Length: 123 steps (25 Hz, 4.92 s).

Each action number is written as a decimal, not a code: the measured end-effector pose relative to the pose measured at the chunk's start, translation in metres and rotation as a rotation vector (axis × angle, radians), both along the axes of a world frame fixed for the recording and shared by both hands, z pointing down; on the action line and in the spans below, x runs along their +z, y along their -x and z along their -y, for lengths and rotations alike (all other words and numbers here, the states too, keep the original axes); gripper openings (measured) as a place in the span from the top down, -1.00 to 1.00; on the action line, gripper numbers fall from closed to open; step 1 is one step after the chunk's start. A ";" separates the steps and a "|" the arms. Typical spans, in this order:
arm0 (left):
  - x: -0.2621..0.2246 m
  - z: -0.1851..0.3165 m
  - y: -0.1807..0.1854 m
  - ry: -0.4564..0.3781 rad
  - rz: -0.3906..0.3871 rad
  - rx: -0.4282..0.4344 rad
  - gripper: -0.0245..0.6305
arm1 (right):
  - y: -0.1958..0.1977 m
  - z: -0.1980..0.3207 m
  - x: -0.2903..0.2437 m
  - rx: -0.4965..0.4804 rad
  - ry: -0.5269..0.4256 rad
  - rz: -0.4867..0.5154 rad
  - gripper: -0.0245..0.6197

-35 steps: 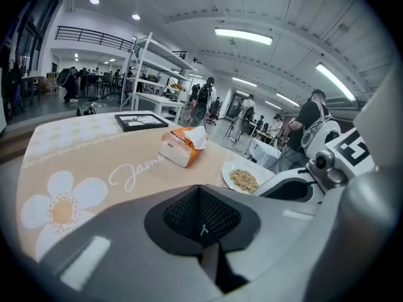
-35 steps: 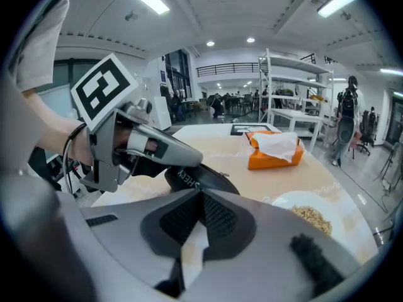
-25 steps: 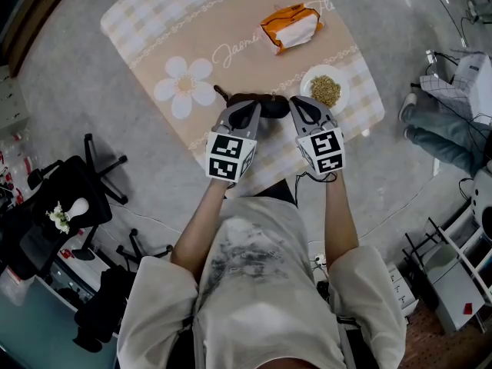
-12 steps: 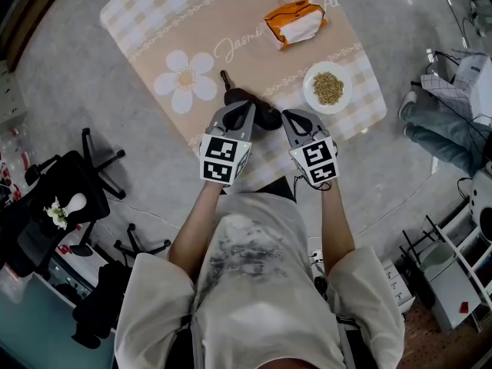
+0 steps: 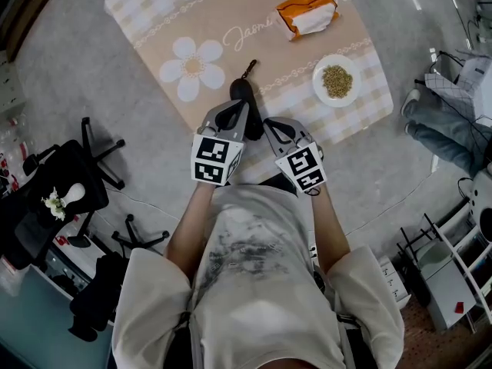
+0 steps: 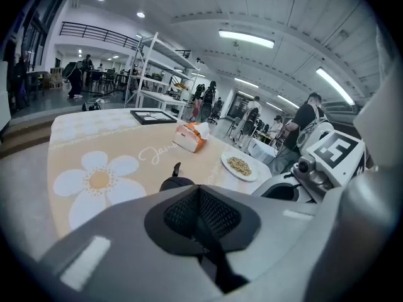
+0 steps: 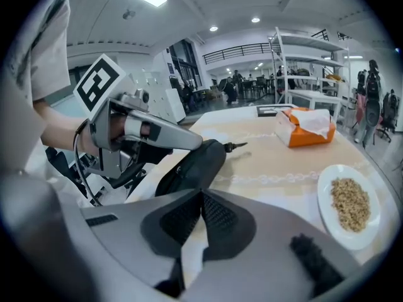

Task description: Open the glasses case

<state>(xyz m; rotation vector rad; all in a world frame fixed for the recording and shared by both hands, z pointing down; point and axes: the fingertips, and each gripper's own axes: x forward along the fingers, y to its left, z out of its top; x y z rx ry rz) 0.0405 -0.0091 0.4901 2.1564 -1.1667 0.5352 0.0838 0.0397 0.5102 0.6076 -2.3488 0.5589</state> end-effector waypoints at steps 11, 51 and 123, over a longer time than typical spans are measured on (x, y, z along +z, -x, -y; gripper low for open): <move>0.000 -0.002 0.017 -0.010 -0.059 0.001 0.91 | 0.031 -0.018 -0.003 -0.053 0.002 0.010 0.88; 0.001 -0.003 0.019 -0.025 -0.098 -0.018 0.91 | 0.044 -0.016 -0.028 -0.076 0.022 -0.017 0.88; 0.048 -0.080 0.015 0.013 0.213 0.107 0.06 | 0.081 -0.020 -0.031 -0.363 -0.250 -0.110 0.49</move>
